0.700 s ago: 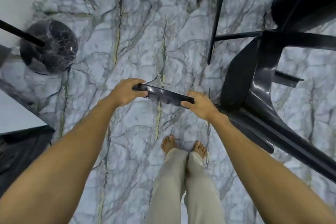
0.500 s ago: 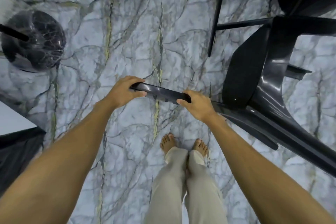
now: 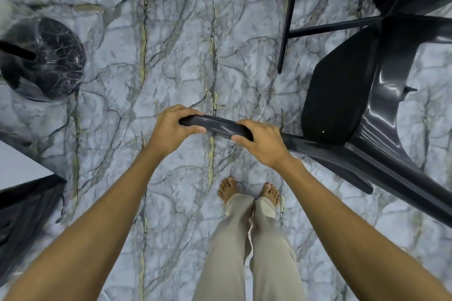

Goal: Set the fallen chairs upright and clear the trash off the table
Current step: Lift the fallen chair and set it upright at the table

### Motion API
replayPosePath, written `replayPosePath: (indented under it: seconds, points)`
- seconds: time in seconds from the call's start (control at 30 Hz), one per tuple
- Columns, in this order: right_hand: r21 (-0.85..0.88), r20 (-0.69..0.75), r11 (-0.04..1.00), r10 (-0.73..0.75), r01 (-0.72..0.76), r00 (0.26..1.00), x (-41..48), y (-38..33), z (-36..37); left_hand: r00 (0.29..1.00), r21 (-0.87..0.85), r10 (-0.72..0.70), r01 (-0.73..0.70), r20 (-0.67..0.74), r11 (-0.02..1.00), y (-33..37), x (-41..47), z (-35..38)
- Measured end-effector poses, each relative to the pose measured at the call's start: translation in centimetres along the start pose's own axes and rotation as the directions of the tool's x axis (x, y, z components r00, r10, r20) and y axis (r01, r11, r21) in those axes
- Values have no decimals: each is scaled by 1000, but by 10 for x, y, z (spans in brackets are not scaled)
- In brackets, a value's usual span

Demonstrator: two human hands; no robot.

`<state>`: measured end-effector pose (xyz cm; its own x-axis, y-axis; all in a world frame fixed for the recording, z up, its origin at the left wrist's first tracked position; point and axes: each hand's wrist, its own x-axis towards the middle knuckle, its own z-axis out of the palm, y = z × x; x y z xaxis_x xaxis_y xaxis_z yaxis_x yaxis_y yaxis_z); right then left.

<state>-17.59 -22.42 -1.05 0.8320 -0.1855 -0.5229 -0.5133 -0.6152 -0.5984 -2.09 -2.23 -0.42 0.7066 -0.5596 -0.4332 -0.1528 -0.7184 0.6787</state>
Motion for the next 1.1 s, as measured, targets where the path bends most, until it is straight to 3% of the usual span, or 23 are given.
replayPosePath:
  seconds: [0.2, 0.37, 0.53, 0.8, 1.0, 1.1]
  points:
    - [35, -34, 995, -87, 88, 996, -43, -34, -38, 989, 27, 135, -134, -63, 991, 75, -40, -6]
    - [48, -28, 992, -117, 118, 993, -86, -37, -78, 985, 17, 171, -171, -3, 985, 123, -69, -14]
    - [111, -35, 989, -99, 102, 994, -133, -29, -111, 991, -169, 120, -108, 61, 980, 156, -105, -18]
    - [214, -81, 967, -121, 136, 989, -219, 8, -182, 982, -388, 74, -137, -174, 911, 249, -173, 20]
    - [211, -128, 925, -296, 318, 947, -279, 12, -226, 958, -402, 127, -225, -257, 888, 343, -223, 57]
    - [246, -251, 901, -298, 358, 921, -312, 27, -240, 941, -350, 203, -293, -272, 890, 382, -244, 73]
